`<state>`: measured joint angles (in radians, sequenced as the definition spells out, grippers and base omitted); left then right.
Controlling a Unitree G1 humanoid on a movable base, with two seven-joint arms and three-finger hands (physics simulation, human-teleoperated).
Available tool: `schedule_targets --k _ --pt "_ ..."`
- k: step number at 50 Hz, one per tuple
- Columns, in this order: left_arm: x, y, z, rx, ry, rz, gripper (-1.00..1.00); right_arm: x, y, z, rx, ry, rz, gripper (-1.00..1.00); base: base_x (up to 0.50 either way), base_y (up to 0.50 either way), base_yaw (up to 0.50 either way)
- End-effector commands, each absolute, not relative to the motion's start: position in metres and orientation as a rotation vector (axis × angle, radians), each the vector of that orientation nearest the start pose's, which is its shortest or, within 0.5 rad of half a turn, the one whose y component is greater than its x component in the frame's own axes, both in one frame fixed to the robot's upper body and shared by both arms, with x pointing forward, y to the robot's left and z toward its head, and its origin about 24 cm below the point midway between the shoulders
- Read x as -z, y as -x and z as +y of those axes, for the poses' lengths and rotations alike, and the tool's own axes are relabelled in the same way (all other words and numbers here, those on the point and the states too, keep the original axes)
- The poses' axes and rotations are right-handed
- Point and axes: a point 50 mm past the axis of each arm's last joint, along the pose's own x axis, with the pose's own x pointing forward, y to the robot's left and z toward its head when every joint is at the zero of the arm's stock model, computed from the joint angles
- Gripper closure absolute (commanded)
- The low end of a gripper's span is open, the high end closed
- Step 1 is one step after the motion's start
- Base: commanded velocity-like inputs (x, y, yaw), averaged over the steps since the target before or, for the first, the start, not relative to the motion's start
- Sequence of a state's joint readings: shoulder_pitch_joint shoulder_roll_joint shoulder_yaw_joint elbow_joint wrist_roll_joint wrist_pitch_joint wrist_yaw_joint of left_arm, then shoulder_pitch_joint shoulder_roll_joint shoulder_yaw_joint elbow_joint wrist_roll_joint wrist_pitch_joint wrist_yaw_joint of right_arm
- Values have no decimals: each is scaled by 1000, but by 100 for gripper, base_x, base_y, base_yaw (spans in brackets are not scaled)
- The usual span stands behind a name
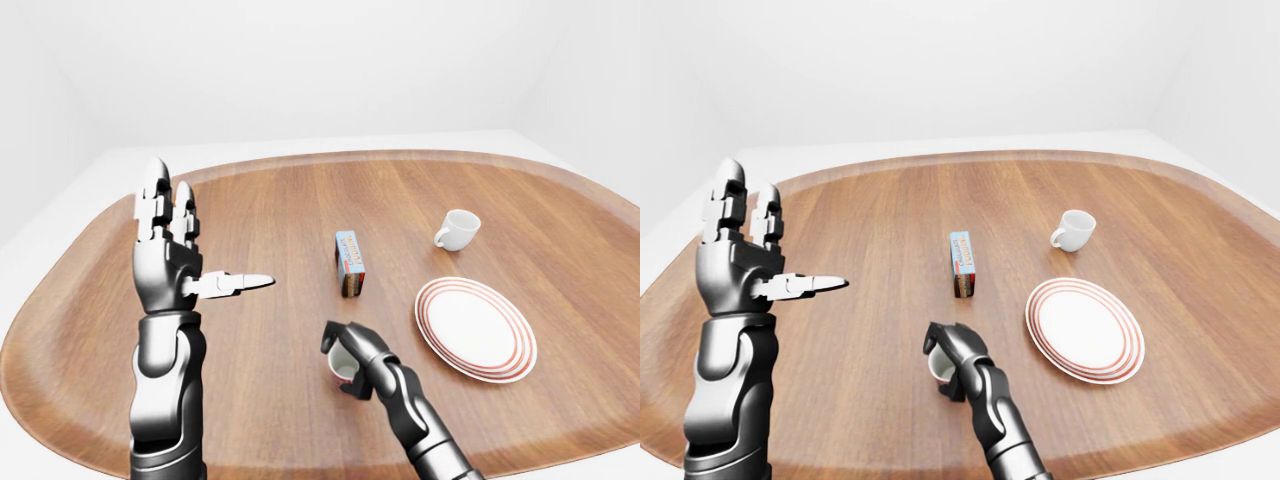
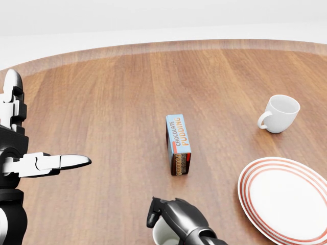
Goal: Pick up the red mug and put it on the plate
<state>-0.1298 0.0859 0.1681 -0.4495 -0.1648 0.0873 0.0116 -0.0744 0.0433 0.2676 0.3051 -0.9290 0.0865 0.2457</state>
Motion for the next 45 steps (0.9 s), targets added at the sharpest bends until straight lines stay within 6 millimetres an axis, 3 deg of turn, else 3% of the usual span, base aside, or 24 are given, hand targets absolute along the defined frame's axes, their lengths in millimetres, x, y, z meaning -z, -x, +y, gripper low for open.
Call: schedule_targets --k 1,10,16,26,45 --pt "-169 -249 188 -81 62 -497 -100 22 -244 -69 -559 925 262 100 0 0 0" --pt "-169 -248 187 -81 63 -497 -100 6 -250 -75 -543 951 217 100 0 0 0" --pt "-171 -247 187 -78 64 -508 -100 -25 -259 -79 -519 991 127 100 0 0 0" --pt "-174 -248 186 -76 63 -520 -100 -53 -272 -97 -467 1024 80 100 0 0 0" --pt "-173 -249 187 -77 67 -514 -100 -90 -283 -156 -290 1083 62 100 0 0 0"
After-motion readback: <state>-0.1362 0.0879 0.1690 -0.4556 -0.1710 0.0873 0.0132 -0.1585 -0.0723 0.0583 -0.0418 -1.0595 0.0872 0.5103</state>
